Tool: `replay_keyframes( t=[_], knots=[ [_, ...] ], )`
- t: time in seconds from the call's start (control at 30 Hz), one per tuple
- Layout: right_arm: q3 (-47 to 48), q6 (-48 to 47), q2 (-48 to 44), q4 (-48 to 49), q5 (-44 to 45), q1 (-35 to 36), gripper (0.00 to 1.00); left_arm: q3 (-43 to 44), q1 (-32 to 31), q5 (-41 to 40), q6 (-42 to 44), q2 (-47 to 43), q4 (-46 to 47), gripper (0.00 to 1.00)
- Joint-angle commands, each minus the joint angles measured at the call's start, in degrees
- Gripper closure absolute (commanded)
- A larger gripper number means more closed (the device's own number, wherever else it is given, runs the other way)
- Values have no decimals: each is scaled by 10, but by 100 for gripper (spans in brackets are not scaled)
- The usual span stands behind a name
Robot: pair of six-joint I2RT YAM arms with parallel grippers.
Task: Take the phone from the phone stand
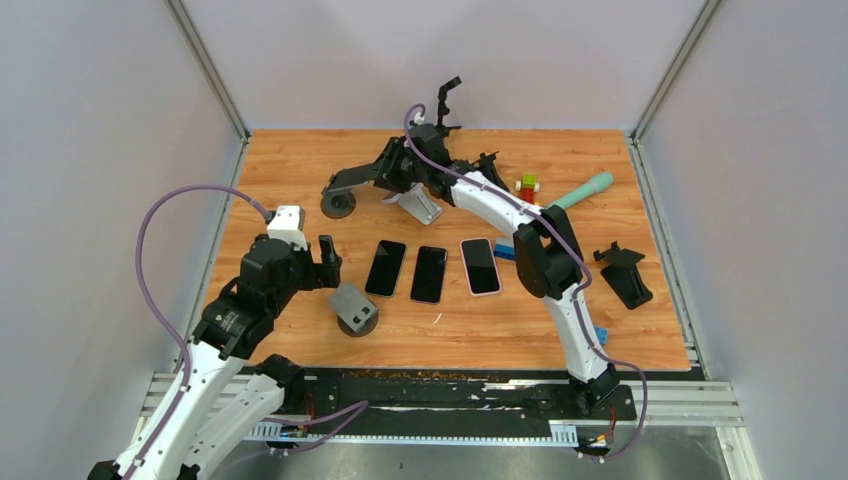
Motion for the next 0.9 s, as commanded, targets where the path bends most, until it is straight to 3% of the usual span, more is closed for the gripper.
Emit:
replay_keyframes(
  t=[0.0,0.37,0.87],
  knots=[
    [44,13,18,27,-1,8,59,2,1,6,10,2,17,0],
    [62,16,39,28,1,11,67,2,1,5,10,4,17,0],
    [62,4,18,34,2,8,91,2,1,6,10,3,17,0]
  ],
)
